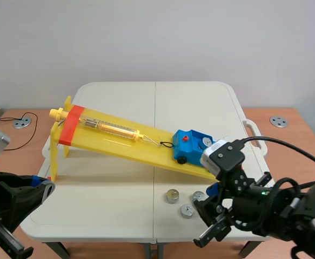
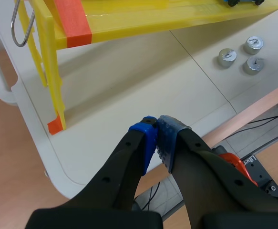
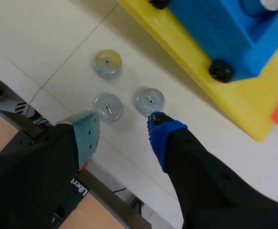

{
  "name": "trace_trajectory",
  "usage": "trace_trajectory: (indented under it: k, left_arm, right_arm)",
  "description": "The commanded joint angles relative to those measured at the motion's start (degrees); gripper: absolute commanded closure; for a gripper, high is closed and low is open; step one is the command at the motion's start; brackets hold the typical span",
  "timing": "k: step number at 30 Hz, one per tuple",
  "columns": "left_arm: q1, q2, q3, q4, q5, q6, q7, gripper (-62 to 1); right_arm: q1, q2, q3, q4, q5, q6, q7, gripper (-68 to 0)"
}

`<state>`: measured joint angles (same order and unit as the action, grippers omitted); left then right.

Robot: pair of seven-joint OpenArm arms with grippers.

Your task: Place the four metal weights on the blue cart on the ramp.

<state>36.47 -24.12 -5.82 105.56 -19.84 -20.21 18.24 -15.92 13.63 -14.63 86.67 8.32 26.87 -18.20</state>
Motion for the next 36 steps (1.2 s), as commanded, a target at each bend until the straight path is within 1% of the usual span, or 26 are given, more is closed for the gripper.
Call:
trace_trajectory:
  k: [1,4,7,10,13,15,19,29,32,36]
  left_arm:
    - [-0.46,0.44,-1.01,4.2,-4.44,-1.01,-5.09,-3.8]
    - [-0.46,0.44,-1.01,4.2,-4.44,-1.01,-5.09,-3.8]
    - [-0.46,0.44,-1.01,4.2,-4.44,-1.01,-5.09,-3.8]
    - [-0.46,0.44,-1.01,4.2,-4.44,-1.01,-5.09,-3.8]
    - [-0.46,0.44,-1.01,4.2,-4.44,-1.03,-5.09,-3.8]
    - [-0.46,0.44,-1.01,4.2,-4.44,-1.03,-5.09,-3.8]
    - [-0.46,0.44,-1.01,4.2,-4.44,-1.03,-5.09,-3.8]
    - [-0.46,0.44,-1.01,4.2,-4.44,-1.03,-5.09,-3.8]
    - [-0.46,0.44,-1.01,4.2,-4.44,-1.03,-5.09,-3.8]
    - [-0.46,0.44,-1.01,4.2,-4.44,-1.03,-5.09,-3.8]
  right_arm:
    - [5.16,-0.37,0.13,2.47,0.57,-2.25,8.57,-24.8]
    - [6.38,-1.75,-1.57,0.2,-0.7,-3.41,9.55,-24.8]
    - [7.54,-2.89,-3.06,-2.01,-1.77,-3.82,10.05,-24.8]
    - [8.31,-3.8,-4.26,-3.67,-2.91,-5.79,10.1,-24.8]
    - [8.48,-3.82,-5.53,-4.46,-3.67,-8.37,10.91,-24.8]
    - [8.46,-3.82,-6.14,-4.63,-4.31,-9.35,11.08,-24.8]
    - [8.46,-3.85,-6.99,-5.57,-4.31,-9.75,11.41,-24.4]
    - [8.74,-5.44,-7.21,-9.6,-4.48,-9.79,12.57,-24.1]
    - [8.94,-5.4,-7.21,-10.1,-4.48,-9.79,11.96,-19.8]
    - [9.11,-5.4,-7.19,-10.71,-4.48,-11.06,11.41,-13.9]
